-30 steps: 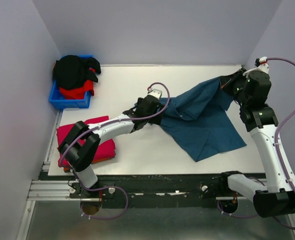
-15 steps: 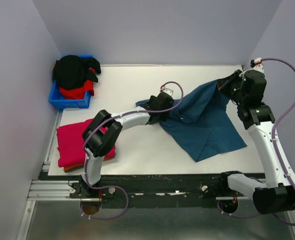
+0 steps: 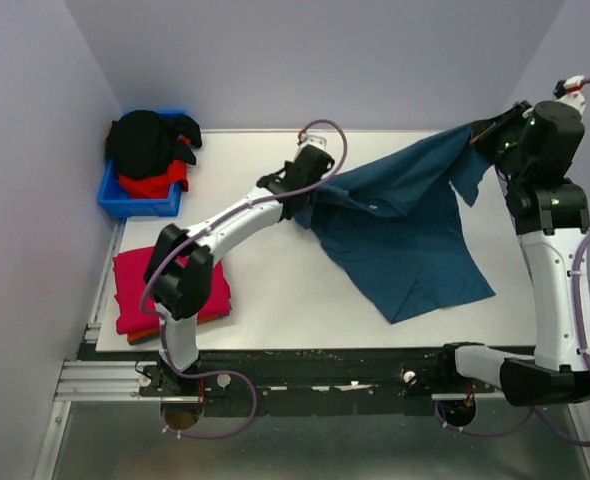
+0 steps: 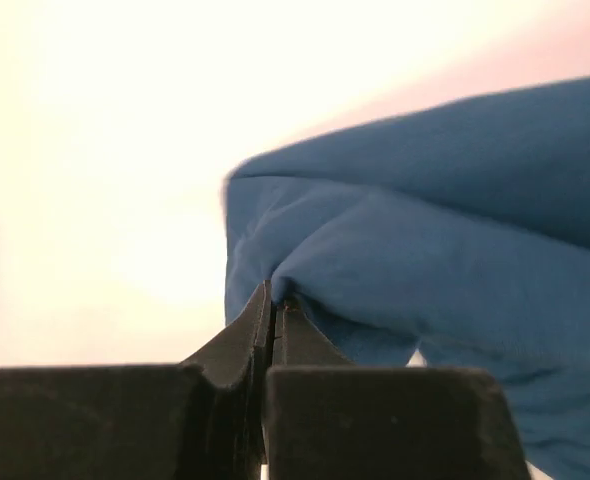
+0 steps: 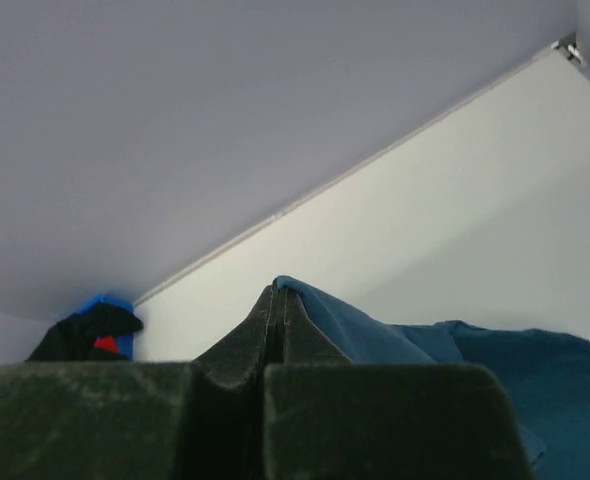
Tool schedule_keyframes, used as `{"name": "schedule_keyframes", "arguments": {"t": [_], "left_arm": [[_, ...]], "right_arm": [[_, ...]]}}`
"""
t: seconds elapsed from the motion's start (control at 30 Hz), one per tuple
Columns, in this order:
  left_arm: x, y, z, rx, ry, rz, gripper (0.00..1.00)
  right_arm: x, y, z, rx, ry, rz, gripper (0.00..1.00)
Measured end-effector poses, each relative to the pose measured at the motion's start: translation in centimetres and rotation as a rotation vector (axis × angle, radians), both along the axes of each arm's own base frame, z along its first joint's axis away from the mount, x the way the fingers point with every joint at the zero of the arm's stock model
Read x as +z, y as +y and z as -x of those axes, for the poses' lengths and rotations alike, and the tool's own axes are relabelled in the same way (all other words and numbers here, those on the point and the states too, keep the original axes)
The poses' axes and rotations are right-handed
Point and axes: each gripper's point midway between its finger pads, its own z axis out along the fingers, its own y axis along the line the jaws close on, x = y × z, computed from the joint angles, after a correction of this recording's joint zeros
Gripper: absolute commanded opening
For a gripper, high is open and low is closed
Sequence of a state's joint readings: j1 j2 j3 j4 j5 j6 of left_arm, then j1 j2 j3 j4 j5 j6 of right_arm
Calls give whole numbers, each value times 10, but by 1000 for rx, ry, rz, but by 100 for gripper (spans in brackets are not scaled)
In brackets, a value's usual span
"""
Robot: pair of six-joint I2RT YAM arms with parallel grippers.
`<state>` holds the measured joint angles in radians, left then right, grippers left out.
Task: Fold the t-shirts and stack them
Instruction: Flatten out the tshirt
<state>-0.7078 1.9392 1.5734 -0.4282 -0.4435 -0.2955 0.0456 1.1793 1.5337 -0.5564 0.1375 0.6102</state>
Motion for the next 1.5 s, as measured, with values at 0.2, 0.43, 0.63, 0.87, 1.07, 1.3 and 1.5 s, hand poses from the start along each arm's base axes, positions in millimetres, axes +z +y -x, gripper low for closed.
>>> {"name": "schedule_keyframes", "arguments": {"t": [0.2,0.43,0.63,0.87,1.07,1.3,1.5], "left_arm": [[137,31,7,75,-194,132,0],[211,51,58,23,-255,265,0],[190,0,131,-219,-137,378,0],[181,-108,241,-596,-4,431,0],[179,-90,216,-509,16,489,0],[145,76,74,50,-25,575,0],[45,110,59,230,128,629,0]], "right_arm": [[84,-17,14,-65,-144,0,1],[124,-31,67,-130,-261,18,1],[90,-55,99,-251,-201,69,1],[64,-59,55,-260,-91,122,1],[3,-16,-78,-15,99,94,1],[-8,92,-211,385,13,20,65],[-60,195,-202,661,56,-35,96]]}}
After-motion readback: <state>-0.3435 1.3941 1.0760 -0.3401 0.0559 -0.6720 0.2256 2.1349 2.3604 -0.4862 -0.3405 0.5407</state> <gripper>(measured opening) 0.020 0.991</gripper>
